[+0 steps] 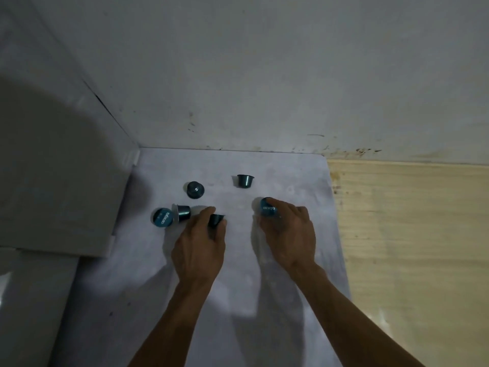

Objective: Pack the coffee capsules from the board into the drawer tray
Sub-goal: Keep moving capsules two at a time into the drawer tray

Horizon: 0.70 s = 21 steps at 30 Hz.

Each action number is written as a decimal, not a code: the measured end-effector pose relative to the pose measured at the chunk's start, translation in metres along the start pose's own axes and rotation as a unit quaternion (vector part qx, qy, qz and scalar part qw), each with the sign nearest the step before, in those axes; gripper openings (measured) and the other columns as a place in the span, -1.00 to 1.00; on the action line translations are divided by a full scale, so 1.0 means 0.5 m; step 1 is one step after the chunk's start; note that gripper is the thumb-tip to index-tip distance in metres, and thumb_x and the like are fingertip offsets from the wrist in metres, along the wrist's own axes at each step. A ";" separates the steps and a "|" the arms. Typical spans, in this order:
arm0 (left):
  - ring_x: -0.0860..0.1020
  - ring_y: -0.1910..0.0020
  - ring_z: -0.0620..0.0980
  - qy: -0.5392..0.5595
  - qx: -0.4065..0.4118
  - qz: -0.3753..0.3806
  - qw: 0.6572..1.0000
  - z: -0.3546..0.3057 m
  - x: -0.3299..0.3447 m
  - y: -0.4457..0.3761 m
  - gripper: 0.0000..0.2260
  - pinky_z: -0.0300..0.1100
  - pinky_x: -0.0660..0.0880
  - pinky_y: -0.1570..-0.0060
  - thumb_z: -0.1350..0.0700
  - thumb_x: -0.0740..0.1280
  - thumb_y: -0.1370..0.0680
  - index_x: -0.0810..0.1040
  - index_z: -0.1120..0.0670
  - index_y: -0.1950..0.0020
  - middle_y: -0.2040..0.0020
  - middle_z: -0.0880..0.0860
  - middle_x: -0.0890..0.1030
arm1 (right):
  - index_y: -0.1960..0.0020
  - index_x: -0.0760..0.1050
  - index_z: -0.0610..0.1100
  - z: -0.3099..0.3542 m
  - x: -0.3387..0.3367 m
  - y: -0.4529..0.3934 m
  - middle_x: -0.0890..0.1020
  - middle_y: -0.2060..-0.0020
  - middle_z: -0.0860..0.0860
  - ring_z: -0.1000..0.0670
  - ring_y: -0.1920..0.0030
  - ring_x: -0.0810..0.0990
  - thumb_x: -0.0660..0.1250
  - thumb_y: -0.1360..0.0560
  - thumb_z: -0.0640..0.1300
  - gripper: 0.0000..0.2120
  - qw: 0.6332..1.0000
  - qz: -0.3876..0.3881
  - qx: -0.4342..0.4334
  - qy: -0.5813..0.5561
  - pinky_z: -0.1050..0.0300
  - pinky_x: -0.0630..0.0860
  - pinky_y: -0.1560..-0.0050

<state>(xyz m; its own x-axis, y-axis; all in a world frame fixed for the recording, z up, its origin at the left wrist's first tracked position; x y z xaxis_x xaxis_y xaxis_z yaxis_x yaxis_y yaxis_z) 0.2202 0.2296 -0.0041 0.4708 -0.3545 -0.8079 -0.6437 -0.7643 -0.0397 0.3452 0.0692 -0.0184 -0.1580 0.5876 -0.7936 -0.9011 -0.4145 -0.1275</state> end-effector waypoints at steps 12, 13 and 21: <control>0.58 0.41 -0.17 0.156 0.032 -0.065 0.985 0.035 0.013 0.014 -0.72 -0.36 0.54 0.32 0.11 0.51 -0.44 0.59 0.09 -0.11 0.28 -0.04 0.66 | -0.15 0.59 -0.04 -0.021 0.021 0.014 0.68 -0.01 0.08 -0.01 0.02 0.58 0.49 -0.44 -0.01 -0.69 0.990 -0.103 -0.088 -0.036 -0.05 0.53 0.11; 0.60 0.40 -0.15 0.165 0.040 -0.074 0.983 0.036 0.012 0.017 -0.73 -0.38 0.54 0.32 0.13 0.51 -0.45 0.60 0.12 -0.12 0.26 -0.05 0.67 | -0.16 0.57 -0.02 -0.023 0.021 0.014 0.67 -0.01 0.09 -0.01 0.02 0.58 0.50 -0.44 0.00 -0.68 0.989 -0.113 -0.086 -0.046 -0.06 0.53 0.11; 0.62 0.27 -0.14 0.190 0.064 -0.090 0.975 0.033 0.015 0.024 -0.76 -0.47 0.50 0.32 0.15 0.50 -0.46 0.62 0.16 -0.10 0.00 -0.01 0.68 | -0.12 0.49 0.14 -0.053 0.053 0.011 0.64 0.12 0.19 0.02 0.10 0.61 0.54 -0.40 0.05 -0.65 0.981 -0.163 -0.061 -0.086 -0.06 0.52 0.16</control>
<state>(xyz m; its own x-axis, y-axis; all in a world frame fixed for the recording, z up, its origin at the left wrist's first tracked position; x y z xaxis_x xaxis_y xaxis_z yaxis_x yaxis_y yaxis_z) 0.2062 0.2263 -0.0204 0.7574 -0.4141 -0.5049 -0.5887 -0.7675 -0.2537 0.3466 0.0642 -0.0559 0.0550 0.8068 -0.5883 -0.8616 -0.2595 -0.4364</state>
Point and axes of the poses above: each hand's wrist, its own y-axis away from the middle knuckle, its own x-axis out of the palm, z = x × y, the point moved 7 cm from there along -y, towards the middle knuckle
